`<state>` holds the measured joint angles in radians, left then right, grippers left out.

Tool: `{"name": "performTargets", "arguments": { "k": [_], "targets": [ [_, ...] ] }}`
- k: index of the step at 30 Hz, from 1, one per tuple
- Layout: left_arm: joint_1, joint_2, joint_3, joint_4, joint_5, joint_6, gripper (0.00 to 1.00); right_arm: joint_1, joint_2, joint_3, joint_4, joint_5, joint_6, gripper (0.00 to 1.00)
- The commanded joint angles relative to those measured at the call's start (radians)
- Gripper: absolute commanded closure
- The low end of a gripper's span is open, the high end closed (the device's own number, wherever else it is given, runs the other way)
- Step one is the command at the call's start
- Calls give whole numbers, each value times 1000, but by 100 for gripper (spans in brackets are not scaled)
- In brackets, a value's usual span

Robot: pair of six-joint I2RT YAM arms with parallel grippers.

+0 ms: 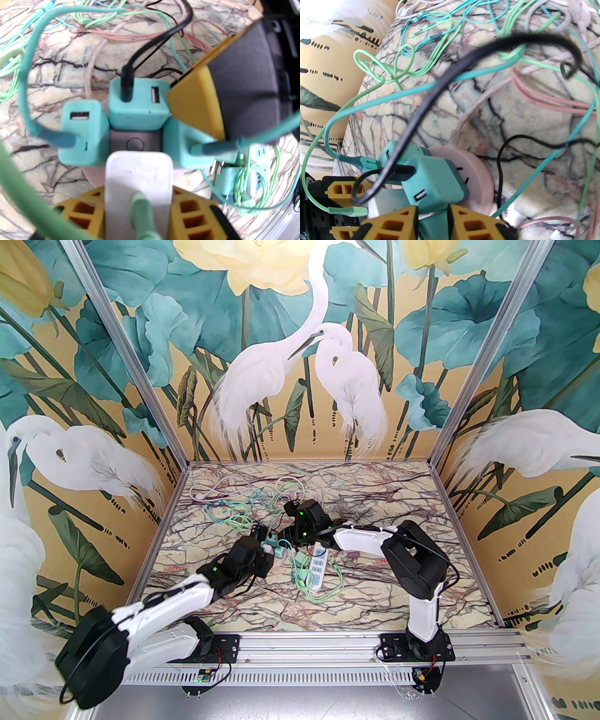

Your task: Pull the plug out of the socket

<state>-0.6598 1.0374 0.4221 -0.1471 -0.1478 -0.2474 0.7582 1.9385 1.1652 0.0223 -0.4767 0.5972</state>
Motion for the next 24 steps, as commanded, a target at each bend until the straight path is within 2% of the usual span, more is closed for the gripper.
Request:
{"name": "performTargets", "arguments": {
  "k": [1,4,10,14,18,24],
  "targets": [
    [-27,-103,-11,165,75,-37,76,-17,108,-50,-208,167,-36,72],
    [-27,-105,15,116,69,-36,77,-16,114,-47,-206,165,-37,72],
    [-26,34,157,31,85,-27,77,-16,117,-45,-208,164,-37,72],
    [-25,76,247,-30,53,-4,77,-16,114,-45,-213,168,-41,72],
    [-20,59,306,-133,-7,18,76,-15,108,-46,-215,168,-42,72],
    [18,-51,313,-228,-73,6,74,-17,108,-47,-212,167,-40,72]
  ]
}}
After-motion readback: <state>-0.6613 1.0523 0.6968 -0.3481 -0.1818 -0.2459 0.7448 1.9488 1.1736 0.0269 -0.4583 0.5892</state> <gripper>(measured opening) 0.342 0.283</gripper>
